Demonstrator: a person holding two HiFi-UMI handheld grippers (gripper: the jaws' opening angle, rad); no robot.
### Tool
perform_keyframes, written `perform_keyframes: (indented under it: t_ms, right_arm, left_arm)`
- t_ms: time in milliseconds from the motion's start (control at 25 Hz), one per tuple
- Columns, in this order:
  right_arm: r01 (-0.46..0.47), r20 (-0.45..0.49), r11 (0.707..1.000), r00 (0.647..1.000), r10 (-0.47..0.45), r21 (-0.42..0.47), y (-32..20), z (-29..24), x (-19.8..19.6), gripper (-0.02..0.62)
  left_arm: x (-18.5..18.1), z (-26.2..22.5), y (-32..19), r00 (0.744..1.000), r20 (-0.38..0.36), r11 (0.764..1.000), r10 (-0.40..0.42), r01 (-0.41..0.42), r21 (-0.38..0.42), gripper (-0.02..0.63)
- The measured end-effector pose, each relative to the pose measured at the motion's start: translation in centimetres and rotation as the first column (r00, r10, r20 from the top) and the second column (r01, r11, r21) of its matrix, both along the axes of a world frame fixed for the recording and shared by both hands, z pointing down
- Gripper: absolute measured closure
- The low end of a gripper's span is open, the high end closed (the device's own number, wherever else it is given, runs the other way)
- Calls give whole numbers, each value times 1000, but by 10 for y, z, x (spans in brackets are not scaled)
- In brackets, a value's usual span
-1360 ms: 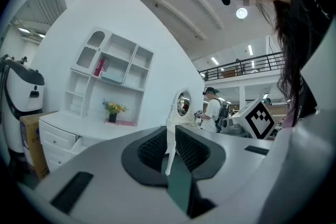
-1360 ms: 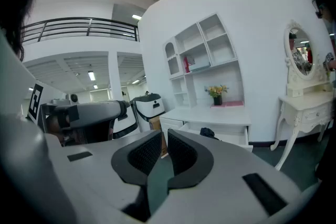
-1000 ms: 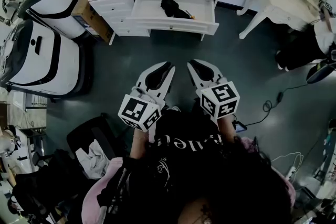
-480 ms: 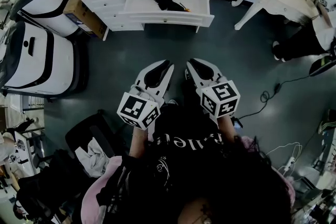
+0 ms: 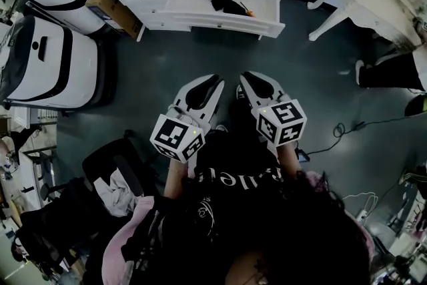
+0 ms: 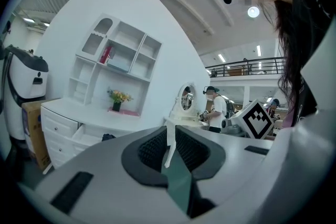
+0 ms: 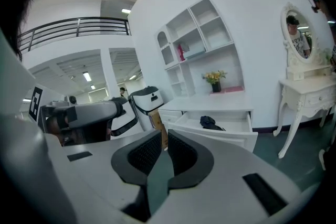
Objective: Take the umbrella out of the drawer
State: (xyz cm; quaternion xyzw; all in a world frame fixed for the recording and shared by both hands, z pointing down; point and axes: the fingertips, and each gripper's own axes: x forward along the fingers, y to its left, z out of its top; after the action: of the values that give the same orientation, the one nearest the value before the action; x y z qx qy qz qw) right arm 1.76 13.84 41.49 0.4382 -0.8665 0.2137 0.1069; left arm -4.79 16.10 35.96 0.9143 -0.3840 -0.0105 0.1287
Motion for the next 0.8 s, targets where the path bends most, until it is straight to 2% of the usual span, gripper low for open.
perform_keyframes:
  t_ms: [240,520,800]
  right_arm:
    - [34,13,999,999,-34,-30,-56,13,3,529]
    - [50,18,997,999,-49,-60,-143,20,38,529]
    - [107,43,992,994,-105,-64,-219,16,62,529]
  left_arm:
    - [-3,9,-57,998,17,998,-54,55,-21,548]
    - [31,13,-142,997,33,997,-64,66,-50,548]
    - [54,12,-215,990,67,989,-128,132,-69,548]
